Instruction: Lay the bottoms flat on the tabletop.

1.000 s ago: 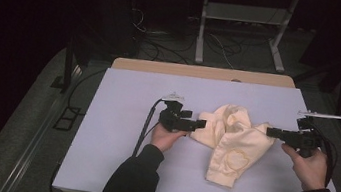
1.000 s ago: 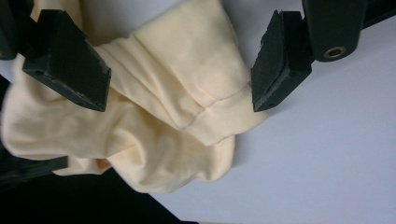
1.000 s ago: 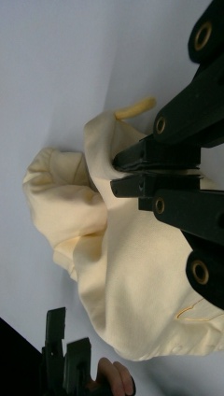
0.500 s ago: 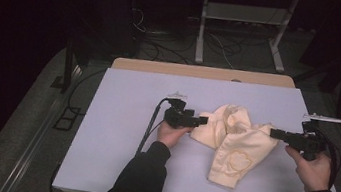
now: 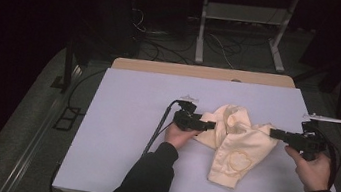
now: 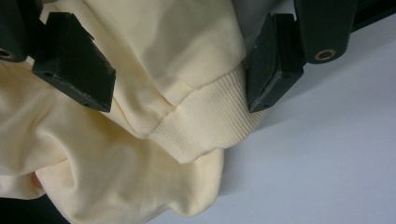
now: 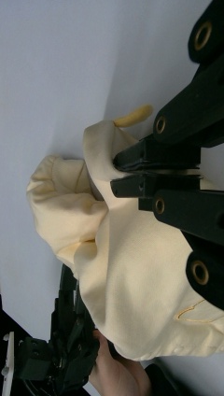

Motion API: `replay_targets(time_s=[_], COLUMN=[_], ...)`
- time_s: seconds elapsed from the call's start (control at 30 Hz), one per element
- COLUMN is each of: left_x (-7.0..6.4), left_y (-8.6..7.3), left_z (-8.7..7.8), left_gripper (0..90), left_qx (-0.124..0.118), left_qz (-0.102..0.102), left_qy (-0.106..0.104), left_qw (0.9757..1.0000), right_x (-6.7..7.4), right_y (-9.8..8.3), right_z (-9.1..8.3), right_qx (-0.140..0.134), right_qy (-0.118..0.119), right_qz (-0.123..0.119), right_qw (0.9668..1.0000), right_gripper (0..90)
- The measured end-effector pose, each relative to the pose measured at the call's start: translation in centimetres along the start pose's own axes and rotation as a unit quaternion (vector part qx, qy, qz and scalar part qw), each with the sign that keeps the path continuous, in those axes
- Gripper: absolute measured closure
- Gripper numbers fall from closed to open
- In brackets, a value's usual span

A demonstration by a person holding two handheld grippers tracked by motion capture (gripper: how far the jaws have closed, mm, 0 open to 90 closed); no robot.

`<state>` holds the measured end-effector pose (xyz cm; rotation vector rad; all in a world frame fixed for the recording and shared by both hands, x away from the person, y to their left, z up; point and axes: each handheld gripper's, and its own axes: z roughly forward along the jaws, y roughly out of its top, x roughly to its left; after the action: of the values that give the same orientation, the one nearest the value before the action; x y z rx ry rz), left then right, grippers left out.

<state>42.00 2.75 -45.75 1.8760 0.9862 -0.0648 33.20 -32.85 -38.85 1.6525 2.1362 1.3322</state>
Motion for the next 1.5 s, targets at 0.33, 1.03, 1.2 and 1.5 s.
replay_targets(time_s=[0.33, 1.03, 1.2, 1.5], left_x=[0.0, 2.2, 2.7, 3.2], left_y=[0.3, 2.7, 3.1, 3.8], left_z=[0.1, -7.6, -10.7, -15.3], left_gripper=[60.5, 71.1, 71.1, 71.2], left_qx=[0.035, -0.01, -0.02, -0.051], left_qz=[-0.012, 0.007, 0.014, 0.011], left_qy=[0.027, 0.066, 0.08, 0.092], left_qw=[0.999, 0.9978, 0.9965, 0.9944], right_x=[-0.1, -0.2, -0.2, 0.8], right_y=[-0.1, -0.1, 0.4, 2.7], right_z=[0.1, 0.4, 1.0, 2.7], right_qx=[0.001, 0.003, 0.002, 0.002], right_qy=[0.0, -0.002, 0.003, 0.003], right_qz=[0.001, 0.002, 0.007, -0.009], right_qw=[1.0, 1.0, 1.0, 1.0], right_gripper=[85.5, 85.6, 85.6, 85.8])
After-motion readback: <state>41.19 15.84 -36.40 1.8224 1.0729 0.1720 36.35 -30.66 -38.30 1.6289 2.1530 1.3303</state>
